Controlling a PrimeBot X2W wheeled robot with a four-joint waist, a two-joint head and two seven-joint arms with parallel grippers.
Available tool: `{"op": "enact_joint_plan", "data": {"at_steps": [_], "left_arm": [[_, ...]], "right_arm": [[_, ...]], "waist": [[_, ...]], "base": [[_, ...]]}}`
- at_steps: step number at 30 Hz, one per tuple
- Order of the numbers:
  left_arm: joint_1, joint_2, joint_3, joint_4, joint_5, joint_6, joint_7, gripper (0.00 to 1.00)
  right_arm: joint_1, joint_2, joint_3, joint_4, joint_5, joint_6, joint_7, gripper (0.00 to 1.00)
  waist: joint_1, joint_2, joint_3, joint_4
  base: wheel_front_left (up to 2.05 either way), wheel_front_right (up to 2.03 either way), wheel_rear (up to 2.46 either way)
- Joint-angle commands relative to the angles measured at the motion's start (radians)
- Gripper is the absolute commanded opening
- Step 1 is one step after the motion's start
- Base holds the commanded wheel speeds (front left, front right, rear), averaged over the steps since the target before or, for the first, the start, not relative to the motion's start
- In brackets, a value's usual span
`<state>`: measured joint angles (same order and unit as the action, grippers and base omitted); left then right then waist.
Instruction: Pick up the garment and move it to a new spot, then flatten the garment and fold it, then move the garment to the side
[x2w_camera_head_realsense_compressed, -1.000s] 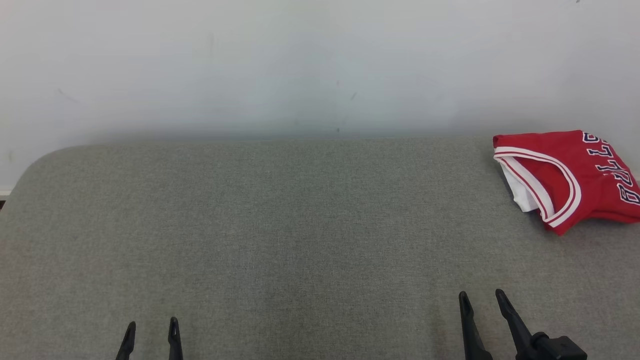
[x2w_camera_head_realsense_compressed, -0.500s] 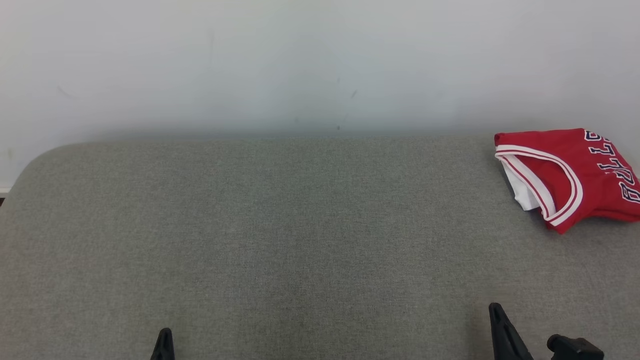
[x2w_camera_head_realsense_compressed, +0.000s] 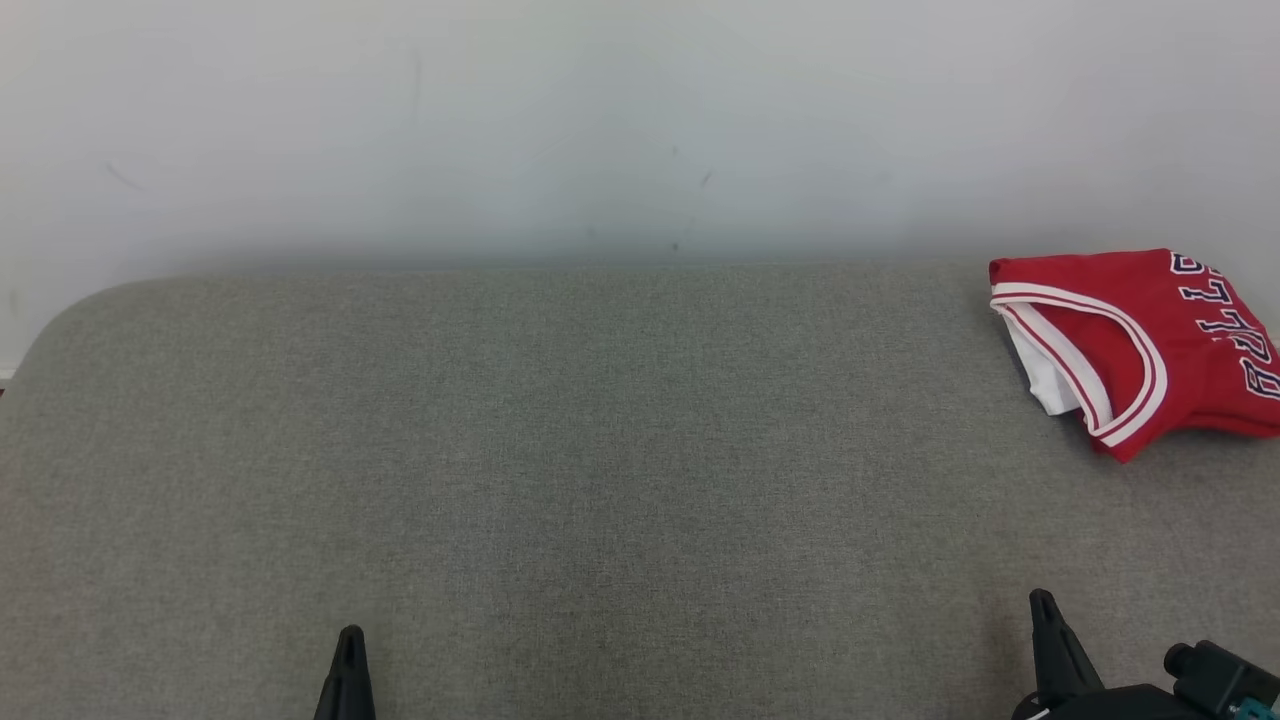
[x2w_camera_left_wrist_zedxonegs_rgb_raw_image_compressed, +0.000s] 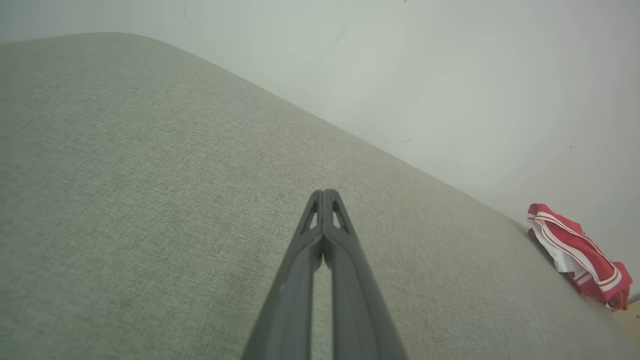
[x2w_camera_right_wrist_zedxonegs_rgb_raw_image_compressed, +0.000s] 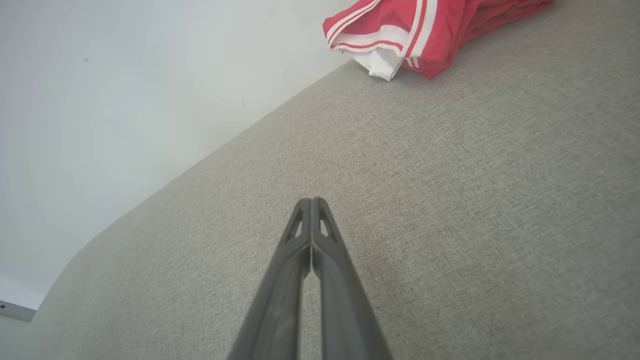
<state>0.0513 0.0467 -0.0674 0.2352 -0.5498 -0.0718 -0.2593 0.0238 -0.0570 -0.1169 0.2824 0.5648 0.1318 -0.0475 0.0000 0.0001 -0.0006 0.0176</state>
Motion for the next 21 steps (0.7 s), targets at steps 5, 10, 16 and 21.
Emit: {"op": "enact_joint_plan", "data": {"at_steps": [5,10,16,21], "left_arm": [[-0.047,0.003,-0.025,0.0,-0.108,-0.009,-0.002,0.0],[-0.065,0.003,-0.043,0.008,-0.187,-0.013,-0.002,0.0],[-0.084,0.003,-0.063,0.018,-0.274,-0.017,-0.002,0.0],[-0.1,0.003,-0.079,0.025,-0.344,-0.021,-0.002,0.0]], "right_arm": [[-0.045,-0.01,-0.047,-0.001,0.098,0.0,0.051,0.0],[-0.061,-0.011,-0.079,0.008,0.168,-0.001,0.091,0.0],[-0.08,-0.013,-0.115,0.019,0.248,-0.001,0.136,0.0],[-0.094,-0.014,-0.143,0.027,0.31,-0.001,0.171,0.0]], "waist": [[0.0,-0.0001,0.005,-0.001],[0.0,-0.0001,0.009,-0.002],[0.0,-0.0001,0.014,-0.003],[0.0,-0.0001,0.018,-0.004]], "base": [[0.0,0.0,0.0],[0.0,0.0,0.0],[0.0,0.0,0.0],[0.0,0.0,0.0]]}}
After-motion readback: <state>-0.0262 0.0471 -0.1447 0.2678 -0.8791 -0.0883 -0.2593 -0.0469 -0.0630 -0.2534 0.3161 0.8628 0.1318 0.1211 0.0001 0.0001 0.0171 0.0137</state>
